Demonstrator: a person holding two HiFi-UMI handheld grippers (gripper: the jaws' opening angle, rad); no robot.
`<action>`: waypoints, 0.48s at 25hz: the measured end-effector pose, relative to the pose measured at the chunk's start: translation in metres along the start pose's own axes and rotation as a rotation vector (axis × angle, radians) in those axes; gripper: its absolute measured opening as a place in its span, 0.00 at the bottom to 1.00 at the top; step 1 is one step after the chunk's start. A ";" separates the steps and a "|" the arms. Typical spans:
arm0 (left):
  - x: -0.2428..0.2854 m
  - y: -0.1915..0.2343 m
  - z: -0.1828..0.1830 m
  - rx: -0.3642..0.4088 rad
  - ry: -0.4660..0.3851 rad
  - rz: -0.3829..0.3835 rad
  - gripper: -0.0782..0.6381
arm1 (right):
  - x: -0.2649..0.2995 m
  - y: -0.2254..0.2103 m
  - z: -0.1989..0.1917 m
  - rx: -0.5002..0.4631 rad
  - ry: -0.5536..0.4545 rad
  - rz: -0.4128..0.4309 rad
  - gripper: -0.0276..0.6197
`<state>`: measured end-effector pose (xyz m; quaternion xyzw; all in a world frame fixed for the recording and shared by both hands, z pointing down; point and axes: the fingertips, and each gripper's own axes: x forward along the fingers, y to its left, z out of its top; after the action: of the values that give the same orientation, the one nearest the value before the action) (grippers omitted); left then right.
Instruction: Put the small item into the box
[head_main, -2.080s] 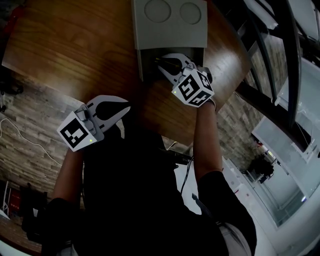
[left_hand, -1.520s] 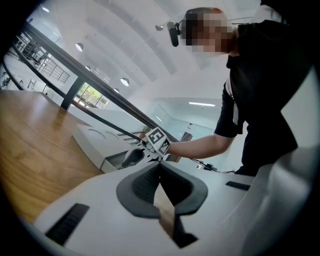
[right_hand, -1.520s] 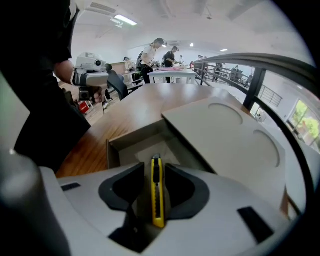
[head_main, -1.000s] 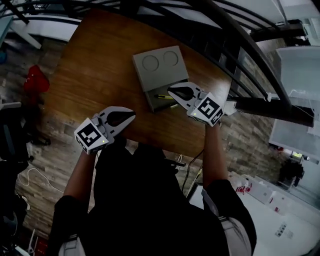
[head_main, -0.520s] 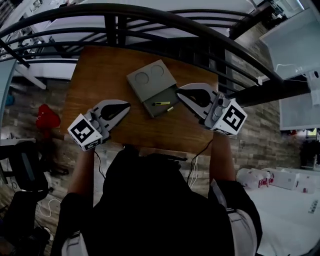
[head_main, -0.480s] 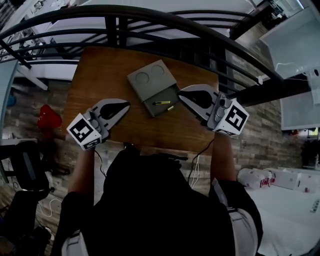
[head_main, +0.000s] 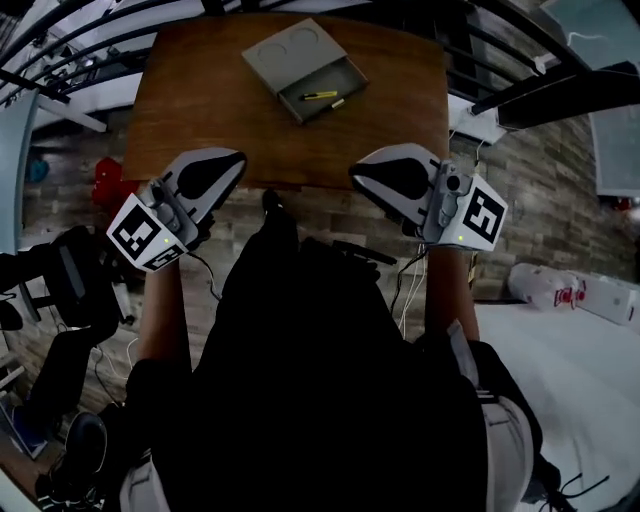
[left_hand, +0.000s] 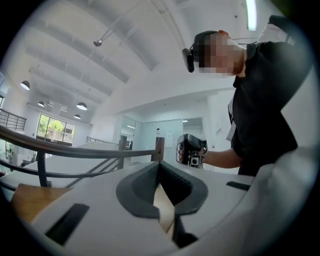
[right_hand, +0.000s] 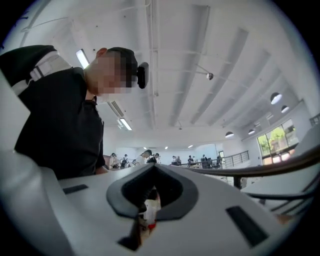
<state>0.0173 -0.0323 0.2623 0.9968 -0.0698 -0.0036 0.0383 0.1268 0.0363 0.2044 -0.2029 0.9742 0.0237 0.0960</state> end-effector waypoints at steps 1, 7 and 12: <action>-0.002 -0.015 -0.007 -0.015 0.016 -0.005 0.13 | -0.006 0.008 -0.008 0.016 0.007 -0.036 0.06; -0.029 -0.082 -0.033 -0.106 0.075 -0.073 0.13 | -0.016 0.059 -0.052 0.087 0.081 -0.185 0.06; -0.043 -0.121 -0.046 -0.158 0.109 -0.167 0.13 | -0.015 0.097 -0.062 0.091 0.043 -0.298 0.06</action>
<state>-0.0076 0.0968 0.2984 0.9918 0.0163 0.0419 0.1201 0.0901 0.1261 0.2687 -0.3411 0.9352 -0.0396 0.0866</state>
